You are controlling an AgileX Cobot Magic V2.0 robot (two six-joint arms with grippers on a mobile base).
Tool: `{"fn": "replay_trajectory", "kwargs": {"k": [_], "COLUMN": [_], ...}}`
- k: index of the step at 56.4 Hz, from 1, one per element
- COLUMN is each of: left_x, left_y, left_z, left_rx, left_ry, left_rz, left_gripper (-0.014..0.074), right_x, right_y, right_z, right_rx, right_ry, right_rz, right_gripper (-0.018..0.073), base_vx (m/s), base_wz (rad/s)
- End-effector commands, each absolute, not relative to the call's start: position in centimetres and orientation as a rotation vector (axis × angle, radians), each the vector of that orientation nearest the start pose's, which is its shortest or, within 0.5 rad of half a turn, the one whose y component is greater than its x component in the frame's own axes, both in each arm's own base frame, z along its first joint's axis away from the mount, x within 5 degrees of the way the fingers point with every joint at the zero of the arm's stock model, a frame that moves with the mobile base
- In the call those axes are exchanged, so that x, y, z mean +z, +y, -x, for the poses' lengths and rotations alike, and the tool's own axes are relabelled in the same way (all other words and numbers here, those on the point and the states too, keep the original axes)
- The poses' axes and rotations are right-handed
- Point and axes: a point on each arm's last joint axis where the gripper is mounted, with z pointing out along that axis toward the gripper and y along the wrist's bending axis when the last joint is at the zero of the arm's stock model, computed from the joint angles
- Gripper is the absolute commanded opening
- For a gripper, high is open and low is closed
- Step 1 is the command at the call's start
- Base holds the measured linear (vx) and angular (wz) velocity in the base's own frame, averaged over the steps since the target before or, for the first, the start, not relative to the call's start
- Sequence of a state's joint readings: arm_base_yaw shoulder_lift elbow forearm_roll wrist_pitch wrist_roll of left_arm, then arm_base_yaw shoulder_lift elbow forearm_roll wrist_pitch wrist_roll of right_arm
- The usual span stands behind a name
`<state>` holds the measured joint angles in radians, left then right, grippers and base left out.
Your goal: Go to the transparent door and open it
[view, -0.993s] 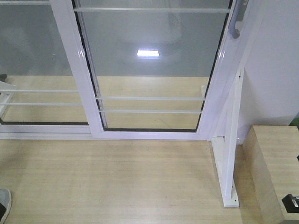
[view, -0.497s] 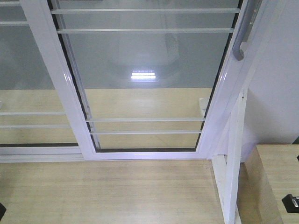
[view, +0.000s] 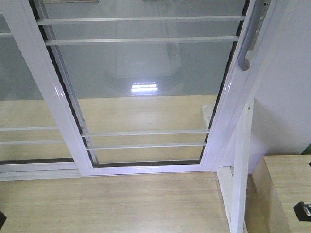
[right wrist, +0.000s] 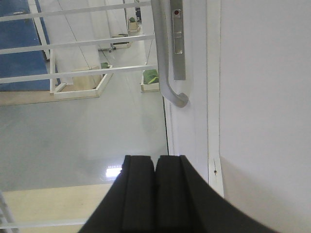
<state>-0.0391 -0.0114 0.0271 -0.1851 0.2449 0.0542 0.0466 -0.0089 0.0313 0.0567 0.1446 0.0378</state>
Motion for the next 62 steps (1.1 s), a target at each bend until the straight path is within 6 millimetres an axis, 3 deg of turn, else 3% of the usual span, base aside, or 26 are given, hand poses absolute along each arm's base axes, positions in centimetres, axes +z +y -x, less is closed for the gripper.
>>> {"fn": "replay_trajectory", "kwargs": {"k": [1, 62], "left_x": [19.68, 19.66], "left_y": [-0.55, -0.58], "left_z": [-5.50, -5.51], "left_rx": [-0.168, -0.172], "left_ry": [1.642, 1.644], "left_rz": [0.052, 0.048], "left_gripper": [0.0003, 0.0003], "right_x": [19.81, 19.75], "right_y": [0.26, 0.29], "right_z": [-5.59, -5.67], "right_rx": [0.102, 0.106], "right_ry": [1.553, 1.563], "right_rz": [-0.032, -0.028], "right_gripper": [0.0001, 0.0001], "base_vx": [0.05, 0.04], "base_wz": [-0.04, 0.00]}}
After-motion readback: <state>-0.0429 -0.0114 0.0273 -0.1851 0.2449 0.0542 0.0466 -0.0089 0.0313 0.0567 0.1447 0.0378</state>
